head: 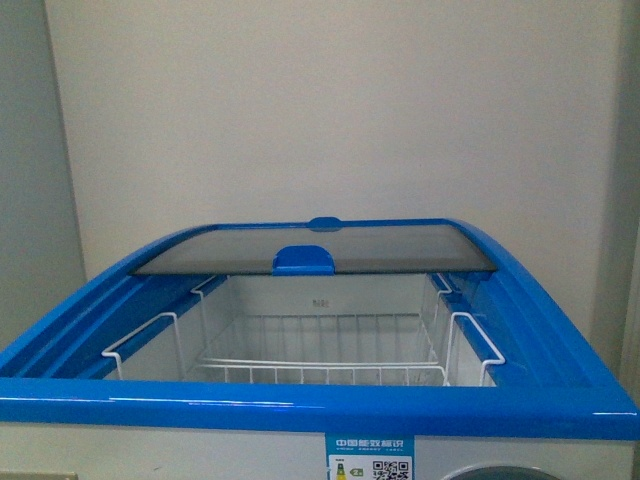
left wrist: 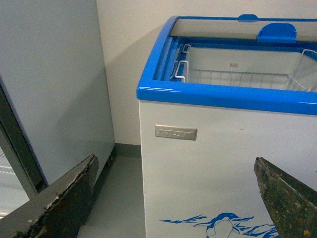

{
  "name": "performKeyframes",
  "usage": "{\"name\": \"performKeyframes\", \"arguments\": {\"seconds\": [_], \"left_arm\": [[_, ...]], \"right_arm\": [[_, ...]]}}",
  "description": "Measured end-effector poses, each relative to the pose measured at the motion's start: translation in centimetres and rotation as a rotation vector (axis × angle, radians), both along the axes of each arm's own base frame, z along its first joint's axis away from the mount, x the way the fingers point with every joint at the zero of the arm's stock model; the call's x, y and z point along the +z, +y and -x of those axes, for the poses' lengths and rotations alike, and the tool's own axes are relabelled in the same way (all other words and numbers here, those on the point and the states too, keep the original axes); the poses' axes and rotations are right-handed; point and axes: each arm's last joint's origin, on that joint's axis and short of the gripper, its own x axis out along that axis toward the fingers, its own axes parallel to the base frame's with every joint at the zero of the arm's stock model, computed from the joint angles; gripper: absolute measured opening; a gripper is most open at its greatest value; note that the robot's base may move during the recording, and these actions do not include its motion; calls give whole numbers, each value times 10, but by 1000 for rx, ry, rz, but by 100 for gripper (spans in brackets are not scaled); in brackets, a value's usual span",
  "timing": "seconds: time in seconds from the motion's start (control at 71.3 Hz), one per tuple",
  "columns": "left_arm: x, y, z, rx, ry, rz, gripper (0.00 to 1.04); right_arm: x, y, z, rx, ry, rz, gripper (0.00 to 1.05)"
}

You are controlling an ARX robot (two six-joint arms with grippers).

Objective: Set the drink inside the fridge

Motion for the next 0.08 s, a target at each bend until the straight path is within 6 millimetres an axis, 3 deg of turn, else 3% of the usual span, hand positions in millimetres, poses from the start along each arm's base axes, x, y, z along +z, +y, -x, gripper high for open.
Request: {"name": "performKeyframes", "arguments": {"seconds": [0.084], "left_arm": [[0, 0, 0, 0, 0, 0, 97]], "right_arm": [[0, 0, 0, 0, 0, 0, 97]]}}
